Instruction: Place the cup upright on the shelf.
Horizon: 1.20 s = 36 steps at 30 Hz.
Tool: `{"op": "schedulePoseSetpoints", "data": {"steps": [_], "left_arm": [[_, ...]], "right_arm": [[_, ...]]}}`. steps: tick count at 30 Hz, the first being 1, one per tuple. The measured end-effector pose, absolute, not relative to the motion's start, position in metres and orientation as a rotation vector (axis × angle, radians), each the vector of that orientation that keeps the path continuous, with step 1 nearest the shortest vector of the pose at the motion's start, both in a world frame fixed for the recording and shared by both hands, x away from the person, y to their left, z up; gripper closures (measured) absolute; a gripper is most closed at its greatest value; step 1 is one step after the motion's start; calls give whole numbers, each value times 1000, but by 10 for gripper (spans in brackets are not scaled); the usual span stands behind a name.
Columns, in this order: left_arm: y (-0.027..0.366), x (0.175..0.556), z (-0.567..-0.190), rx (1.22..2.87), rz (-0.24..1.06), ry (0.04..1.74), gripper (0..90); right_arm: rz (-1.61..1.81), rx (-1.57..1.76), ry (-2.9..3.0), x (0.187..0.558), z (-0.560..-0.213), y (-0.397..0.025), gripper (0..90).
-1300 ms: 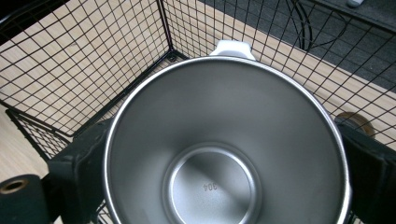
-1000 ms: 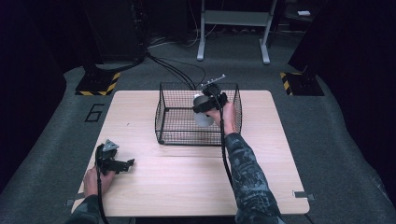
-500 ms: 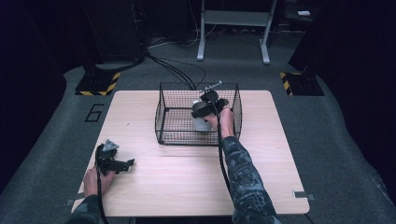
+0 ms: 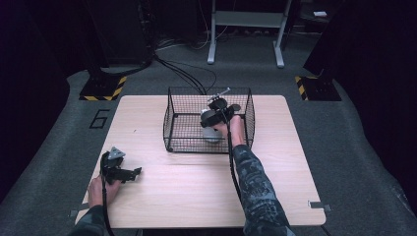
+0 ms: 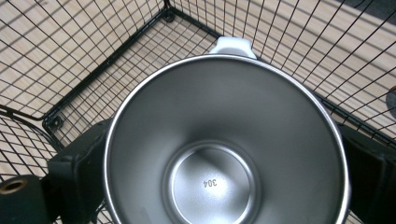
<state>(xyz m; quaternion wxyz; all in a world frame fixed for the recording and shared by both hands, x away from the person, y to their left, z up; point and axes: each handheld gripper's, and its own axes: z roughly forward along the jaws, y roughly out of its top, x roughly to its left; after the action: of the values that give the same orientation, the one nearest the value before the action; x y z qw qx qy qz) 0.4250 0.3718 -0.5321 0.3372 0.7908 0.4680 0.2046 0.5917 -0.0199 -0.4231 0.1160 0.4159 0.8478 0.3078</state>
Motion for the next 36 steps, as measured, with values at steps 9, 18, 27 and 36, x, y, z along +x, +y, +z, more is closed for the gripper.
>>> {"op": "schedulePoseSetpoints", "data": {"steps": [9, 18, 27, 36], "left_arm": [[372, 425, -532, 2062, 533, 1220, 0], [372, 425, -532, 2061, 534, 1220, 0], [372, 425, -532, 2061, 534, 1221, 0], [372, 425, -532, 2061, 534, 1221, 0]], "right_arm": [[880, 1215, 2496, 590, -427, -21, 57], [843, 1216, 2507, 585, -428, -23, 55], [835, 1238, 2500, 582, -428, -22, 42], [898, 1228, 2475, 576, -416, -28, 0]]}}
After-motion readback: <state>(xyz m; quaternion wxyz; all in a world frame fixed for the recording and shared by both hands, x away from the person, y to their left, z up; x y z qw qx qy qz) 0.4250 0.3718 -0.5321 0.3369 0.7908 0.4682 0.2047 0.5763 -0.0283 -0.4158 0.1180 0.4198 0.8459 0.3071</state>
